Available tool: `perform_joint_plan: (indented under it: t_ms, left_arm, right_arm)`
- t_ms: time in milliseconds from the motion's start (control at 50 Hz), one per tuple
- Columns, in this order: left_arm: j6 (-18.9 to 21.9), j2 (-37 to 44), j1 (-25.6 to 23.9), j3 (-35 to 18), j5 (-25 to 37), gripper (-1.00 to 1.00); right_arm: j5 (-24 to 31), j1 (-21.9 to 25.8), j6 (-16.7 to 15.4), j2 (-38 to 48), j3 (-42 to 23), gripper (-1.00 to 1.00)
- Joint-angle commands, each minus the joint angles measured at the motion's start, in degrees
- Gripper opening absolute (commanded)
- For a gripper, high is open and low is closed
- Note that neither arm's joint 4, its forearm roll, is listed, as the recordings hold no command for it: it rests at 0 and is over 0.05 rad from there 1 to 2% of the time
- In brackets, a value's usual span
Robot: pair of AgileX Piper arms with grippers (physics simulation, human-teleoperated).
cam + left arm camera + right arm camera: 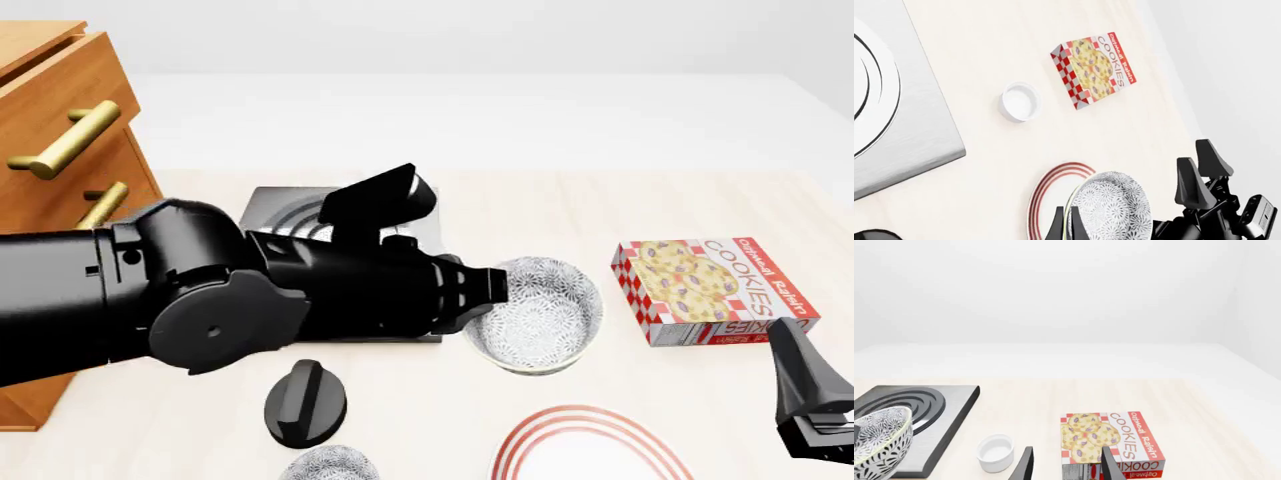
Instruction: Pick the akita bowl on the wooden cabinet and place it on the plate.
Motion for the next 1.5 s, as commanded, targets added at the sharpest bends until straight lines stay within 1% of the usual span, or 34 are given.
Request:
perform_joint_plan:
  t_ms: [20,680,1500]
  left_arm:
    - [-0.32,1.18,-0.24,0.17,-1.33,-1.0]
    - [-1.87,3.48,-1.87,1.09,-3.18,-1.0]
    - [-3.21,8.92,-3.21,1.49,-6.45,-1.0]
  right_arm:
    - [0.0,0.0,0.0,0.0,0.0,1.0]
    - [0.0,0.0,0.0,-0.01,0.0,1.0]
    - [0.0,0.0,0.0,-0.01,0.0,1.0]
